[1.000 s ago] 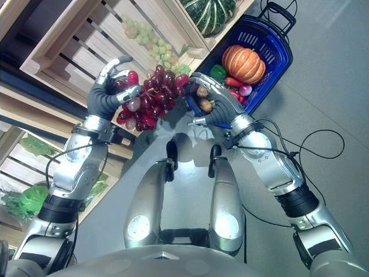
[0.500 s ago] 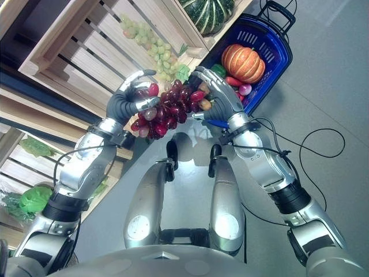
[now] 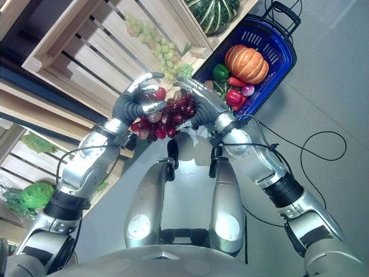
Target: Pick up fruits and vegetables into the basket
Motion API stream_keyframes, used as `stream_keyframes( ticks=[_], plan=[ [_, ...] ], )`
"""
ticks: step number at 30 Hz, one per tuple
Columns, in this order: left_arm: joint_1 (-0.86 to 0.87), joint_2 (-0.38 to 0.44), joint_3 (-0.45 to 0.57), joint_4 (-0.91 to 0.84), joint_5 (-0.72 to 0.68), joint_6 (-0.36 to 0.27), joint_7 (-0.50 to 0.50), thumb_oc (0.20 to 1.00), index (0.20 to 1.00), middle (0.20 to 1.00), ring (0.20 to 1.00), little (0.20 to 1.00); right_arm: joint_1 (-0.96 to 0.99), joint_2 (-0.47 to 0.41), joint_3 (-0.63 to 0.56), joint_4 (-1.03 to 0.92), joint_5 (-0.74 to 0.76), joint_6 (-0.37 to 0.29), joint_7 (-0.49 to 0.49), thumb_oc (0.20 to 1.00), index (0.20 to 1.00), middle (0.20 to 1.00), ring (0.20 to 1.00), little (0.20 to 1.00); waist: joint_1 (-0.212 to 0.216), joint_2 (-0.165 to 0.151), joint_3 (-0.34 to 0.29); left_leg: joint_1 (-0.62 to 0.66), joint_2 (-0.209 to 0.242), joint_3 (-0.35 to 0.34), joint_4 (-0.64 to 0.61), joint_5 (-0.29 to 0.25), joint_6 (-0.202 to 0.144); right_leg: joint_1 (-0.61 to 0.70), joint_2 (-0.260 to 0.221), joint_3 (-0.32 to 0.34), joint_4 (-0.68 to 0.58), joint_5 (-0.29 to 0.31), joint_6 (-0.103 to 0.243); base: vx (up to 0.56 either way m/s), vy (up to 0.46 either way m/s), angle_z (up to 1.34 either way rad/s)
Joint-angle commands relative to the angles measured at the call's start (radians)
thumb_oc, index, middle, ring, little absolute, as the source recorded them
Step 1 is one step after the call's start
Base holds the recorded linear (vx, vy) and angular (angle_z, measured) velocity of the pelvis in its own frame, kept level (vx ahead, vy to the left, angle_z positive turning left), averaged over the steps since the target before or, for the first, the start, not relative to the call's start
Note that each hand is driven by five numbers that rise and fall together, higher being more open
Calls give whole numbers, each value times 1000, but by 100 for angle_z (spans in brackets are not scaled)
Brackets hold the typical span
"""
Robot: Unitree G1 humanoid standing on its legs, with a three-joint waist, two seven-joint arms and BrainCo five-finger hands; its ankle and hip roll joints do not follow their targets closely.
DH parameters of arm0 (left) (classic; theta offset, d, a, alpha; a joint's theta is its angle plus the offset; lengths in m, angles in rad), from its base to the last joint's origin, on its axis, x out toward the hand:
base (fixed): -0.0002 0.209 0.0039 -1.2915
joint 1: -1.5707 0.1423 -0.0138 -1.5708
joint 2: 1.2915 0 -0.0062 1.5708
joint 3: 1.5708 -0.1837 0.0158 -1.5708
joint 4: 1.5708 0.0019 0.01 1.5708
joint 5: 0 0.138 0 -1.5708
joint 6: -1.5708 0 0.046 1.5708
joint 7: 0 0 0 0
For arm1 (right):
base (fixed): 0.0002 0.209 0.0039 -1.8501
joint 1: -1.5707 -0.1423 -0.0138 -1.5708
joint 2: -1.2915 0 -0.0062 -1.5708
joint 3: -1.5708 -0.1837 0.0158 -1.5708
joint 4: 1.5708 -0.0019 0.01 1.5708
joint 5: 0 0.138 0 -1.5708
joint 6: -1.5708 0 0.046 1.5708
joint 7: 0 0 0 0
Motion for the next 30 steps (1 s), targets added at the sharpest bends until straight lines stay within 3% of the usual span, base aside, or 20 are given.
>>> stream_keyframes(
  ticks=[1,14,15,16,23,30],
  plan=[
    [-47,-27,-46,-132,-23,-40,-73,200,200,200,200,200,-60,34,42,-27,33,-57,58,1000,1000,1000,1000,1000,0,27,-64,26,-76,53,54,-107,101,21,50,-44,-77,71,7,8,-24,5],
    [-73,-6,-65,-100,-10,-88,-104,200,200,200,200,200,-96,27,123,89,-37,-12,204,1000,1000,1000,1000,1000,9,20,-64,21,-74,46,69,-117,99,18,49,-49,-65,65,5,4,-9,3],
    [-76,-6,-67,-99,-12,-86,-107,200,200,200,200,200,-98,29,126,97,-26,-21,218,799,799,799,799,799,10,19,-64,21,-73,46,68,-116,99,17,50,-50,-65,66,5,0,0,0],
    [-78,-6,-67,-100,-11,-85,-108,200,200,200,200,200,-99,30,126,97,-19,-24,227,200,200,200,200,200,10,19,-64,18,-73,46,64,-108,99,14,50,-50,-69,73,4,0,0,0],
    [-83,-1,-80,-95,-5,-86,-117,200,200,200,200,200,-115,28,147,112,-33,-37,332,200,200,200,200,200,14,16,-64,15,-74,41,64,-106,98,11,52,-48,-69,76,5,0,0,0],
    [-83,-2,-96,-79,-25,-102,-116,200,200,200,200,200,-108,37,158,152,31,-41,325,200,200,200,200,200,14,14,-64,11,-72,39,65,-106,98,5,54,-47,-64,75,4,0,0,0]
  ],
)
